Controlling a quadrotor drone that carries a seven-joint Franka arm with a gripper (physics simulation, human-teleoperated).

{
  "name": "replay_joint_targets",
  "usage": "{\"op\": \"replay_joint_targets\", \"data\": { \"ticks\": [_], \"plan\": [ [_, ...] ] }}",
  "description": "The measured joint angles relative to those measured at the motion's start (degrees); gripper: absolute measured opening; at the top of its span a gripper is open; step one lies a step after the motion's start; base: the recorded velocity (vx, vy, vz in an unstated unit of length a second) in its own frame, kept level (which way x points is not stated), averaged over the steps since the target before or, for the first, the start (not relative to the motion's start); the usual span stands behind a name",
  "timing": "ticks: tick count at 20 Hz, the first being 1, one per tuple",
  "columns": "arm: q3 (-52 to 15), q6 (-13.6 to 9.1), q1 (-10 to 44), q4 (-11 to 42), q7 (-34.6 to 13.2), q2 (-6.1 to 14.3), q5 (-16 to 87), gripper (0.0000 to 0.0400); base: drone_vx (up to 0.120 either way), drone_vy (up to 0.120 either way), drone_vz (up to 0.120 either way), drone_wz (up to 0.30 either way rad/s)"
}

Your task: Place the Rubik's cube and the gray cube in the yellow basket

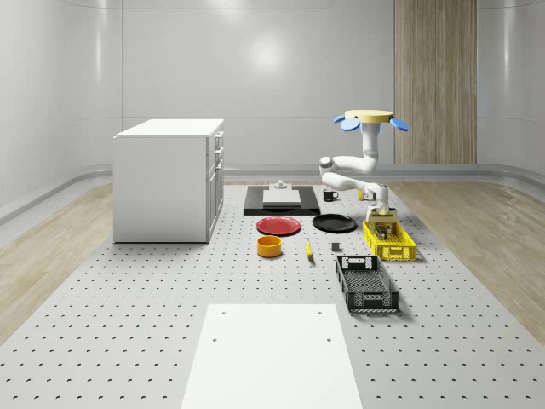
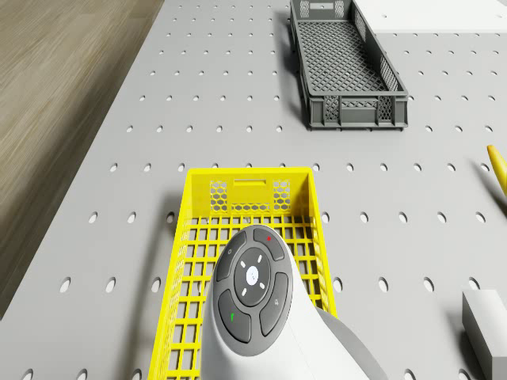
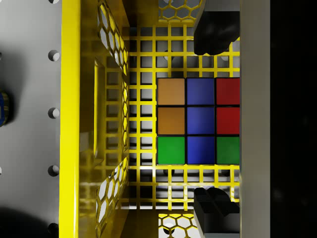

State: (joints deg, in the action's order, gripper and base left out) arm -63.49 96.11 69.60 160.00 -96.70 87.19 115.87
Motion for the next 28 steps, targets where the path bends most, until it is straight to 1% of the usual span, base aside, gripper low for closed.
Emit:
{"op": "replay_joint_targets", "data": {
  "ticks": [4, 10, 13, 19, 22, 25, 28],
  "plan": [
    [-1.9, -1.1, -0.6, 0.9, 0.1, -0.2, -1.7, 0.0399, 0.000, -0.020, 0.120, 0.000],
    [-3.1, -1.9, -1.0, 1.4, 0.2, -0.4, -2.7, 0.0400, 0.000, -0.120, 0.120, 0.000],
    [-3.3, -2.1, -1.1, 1.5, 0.2, -0.5, -2.9, 0.0400, 0.000, -0.120, 0.013, 0.000],
    [-3.4, -2.3, -1.3, 1.6, 0.3, -0.7, -3.0, 0.0400, 0.113, -0.113, 0.000, 0.000],
    [-3.5, -2.4, -1.3, 1.6, 0.3, -0.8, -2.9, 0.0400, 0.120, 0.000, 0.000, 0.000],
    [-3.5, -2.5, -1.3, 1.6, 0.4, -0.9, -2.9, 0.0400, 0.120, -0.107, 0.000, 0.000],
    [-3.5, -2.6, -1.4, 1.6, 0.4, -1.0, -2.9, 0.0400, 0.120, -0.053, 0.000, 0.000]
  ]
}}
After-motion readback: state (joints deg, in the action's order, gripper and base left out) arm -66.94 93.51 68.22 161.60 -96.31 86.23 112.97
